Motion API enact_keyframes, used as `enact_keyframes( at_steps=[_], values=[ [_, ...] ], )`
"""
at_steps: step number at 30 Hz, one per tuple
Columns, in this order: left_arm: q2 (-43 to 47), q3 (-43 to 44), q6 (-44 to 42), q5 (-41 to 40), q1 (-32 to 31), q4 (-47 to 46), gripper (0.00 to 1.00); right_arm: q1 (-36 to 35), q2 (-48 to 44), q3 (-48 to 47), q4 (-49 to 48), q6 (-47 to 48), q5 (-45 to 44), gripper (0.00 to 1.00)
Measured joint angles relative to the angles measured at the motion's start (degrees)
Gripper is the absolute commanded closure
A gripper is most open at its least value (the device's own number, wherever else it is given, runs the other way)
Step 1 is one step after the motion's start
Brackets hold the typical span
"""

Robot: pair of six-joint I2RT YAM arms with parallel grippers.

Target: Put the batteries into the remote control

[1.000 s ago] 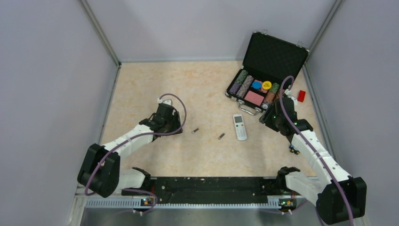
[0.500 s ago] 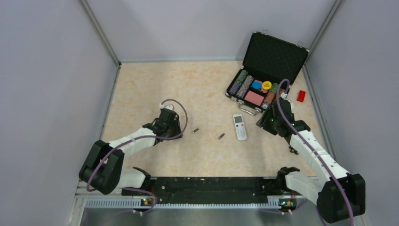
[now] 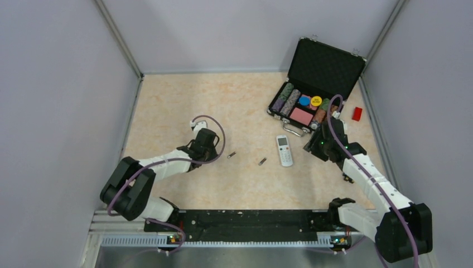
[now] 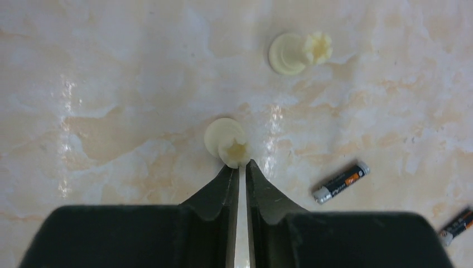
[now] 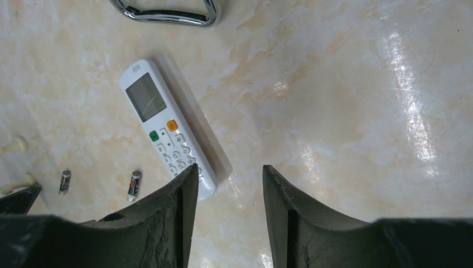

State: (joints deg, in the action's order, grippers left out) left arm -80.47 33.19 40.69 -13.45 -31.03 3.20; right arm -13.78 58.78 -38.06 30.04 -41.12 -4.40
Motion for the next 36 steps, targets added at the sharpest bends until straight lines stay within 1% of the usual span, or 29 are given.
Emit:
enact_keyframes(
  at_steps=[4,10,13,16,17,18,21,25,28,34,36],
  values=[
    [-3.50,2.75,1.57,-4.44,-0.15,-0.31,0.88,0.00,-0.02,0.66,0.11,-0.46,0.00,0.55],
    [-9.57,9.46,4.48,-12.20,-0.11,3.85,0.87,0.00,0.00,1.11,0.13,-0.42,0.35,0.53],
    [-12.37,12.81,4.90,-14.80,0.57,6.34,0.87,-0.28,1.09,1.29,0.00,0.66,1.29,0.47],
    [-14.47,15.61,4.83,-16.09,2.14,8.22,0.87,-2.27,4.31,1.29,-0.09,2.14,1.42,0.37],
    [-14.86,16.24,4.76,-16.13,2.97,8.68,0.86,-3.63,5.81,1.29,-0.11,2.62,1.27,0.32],
    [-14.99,16.48,4.63,-16.11,3.69,8.98,0.85,-5.35,7.37,1.29,-0.13,3.19,0.79,0.29],
    [-14.84,16.55,3.93,-15.45,5.60,9.42,0.79,-11.47,12.02,1.03,-0.02,4.48,-0.74,0.25],
    [-13.29,15.63,2.34,-11.69,6.03,9.44,0.73,-17.16,16.61,-0.90,-0.39,5.09,-2.99,0.25],
    [-11.04,13.97,1.64,-7.87,6.03,9.38,0.72,-19.67,19.54,-3.23,-0.96,5.55,-4.87,0.25],
    [-6.60,10.95,1.36,-2.78,5.97,8.87,0.71,-21.92,26.43,-7.52,-2.71,6.69,-7.72,0.26],
    [-5.73,10.80,1.22,-2.01,5.97,8.83,0.69,-22.43,27.80,-8.28,-3.02,6.91,-8.41,0.29]
  ],
)
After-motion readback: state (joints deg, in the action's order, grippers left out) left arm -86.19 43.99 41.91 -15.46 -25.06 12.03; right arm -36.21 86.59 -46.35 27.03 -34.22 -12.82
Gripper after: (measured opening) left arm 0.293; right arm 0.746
